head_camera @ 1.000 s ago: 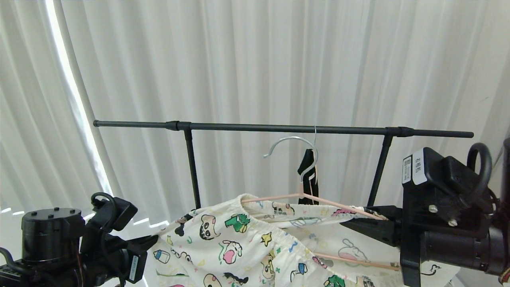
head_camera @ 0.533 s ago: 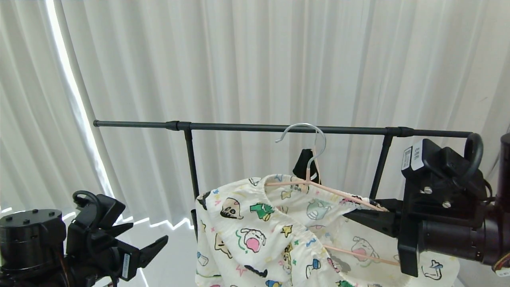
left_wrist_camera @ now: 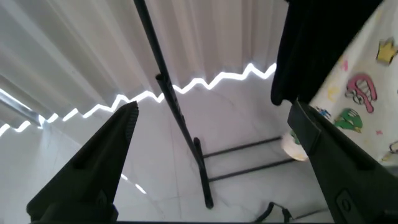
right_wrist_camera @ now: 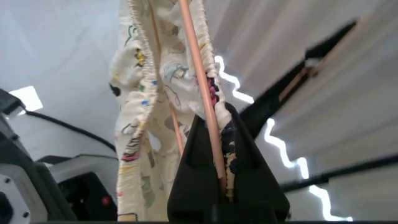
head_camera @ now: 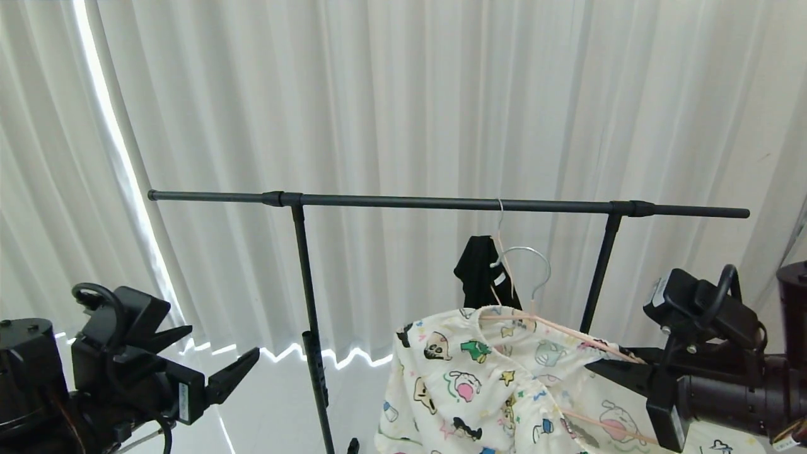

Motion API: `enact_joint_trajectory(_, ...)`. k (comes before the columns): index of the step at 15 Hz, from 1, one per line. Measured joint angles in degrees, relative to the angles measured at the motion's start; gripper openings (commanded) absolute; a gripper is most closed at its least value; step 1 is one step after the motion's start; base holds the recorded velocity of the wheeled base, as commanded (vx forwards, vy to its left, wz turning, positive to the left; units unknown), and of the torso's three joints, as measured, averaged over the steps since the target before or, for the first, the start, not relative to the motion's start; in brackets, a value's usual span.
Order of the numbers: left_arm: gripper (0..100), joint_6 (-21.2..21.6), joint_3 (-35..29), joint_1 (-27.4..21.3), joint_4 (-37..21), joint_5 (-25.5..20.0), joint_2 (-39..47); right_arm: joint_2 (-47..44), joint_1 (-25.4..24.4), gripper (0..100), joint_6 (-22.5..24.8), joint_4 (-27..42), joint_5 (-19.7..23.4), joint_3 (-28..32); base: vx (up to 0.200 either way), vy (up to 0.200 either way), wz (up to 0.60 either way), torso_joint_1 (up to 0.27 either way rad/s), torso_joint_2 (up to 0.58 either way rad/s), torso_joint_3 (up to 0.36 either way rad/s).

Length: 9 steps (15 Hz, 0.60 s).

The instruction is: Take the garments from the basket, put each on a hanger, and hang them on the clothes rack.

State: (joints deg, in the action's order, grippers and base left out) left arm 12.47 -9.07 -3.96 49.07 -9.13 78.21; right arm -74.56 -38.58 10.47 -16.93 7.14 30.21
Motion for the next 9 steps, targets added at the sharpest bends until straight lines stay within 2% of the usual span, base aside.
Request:
enact_joint_trajectory(4,100,-4.13,-5.51,0.06,-0.9,6.12,-2.12,1.38,0.69,0,-3.96,0.16,-5.95,-4.19,0.0,0.0,0.0,0.0,0.0,0.0)
enact_joint_trajectory(7,100,-3.99,-6.39,0.09,-1.22,6.49,-2.34,3.06,1.79,0,-4.79,2.51,-9.28,-7.8,0.0,0.0,0.0,0.0,0.0,0.0)
enact_joint_trajectory(9,100,-3.06,-5.49,0.06,-1.28,6.86,-1.65,4.9,3.45,0,-4.79,6.62,-11.0,-9.68,0.0,0.0,0.0,0.0,0.0,0.0)
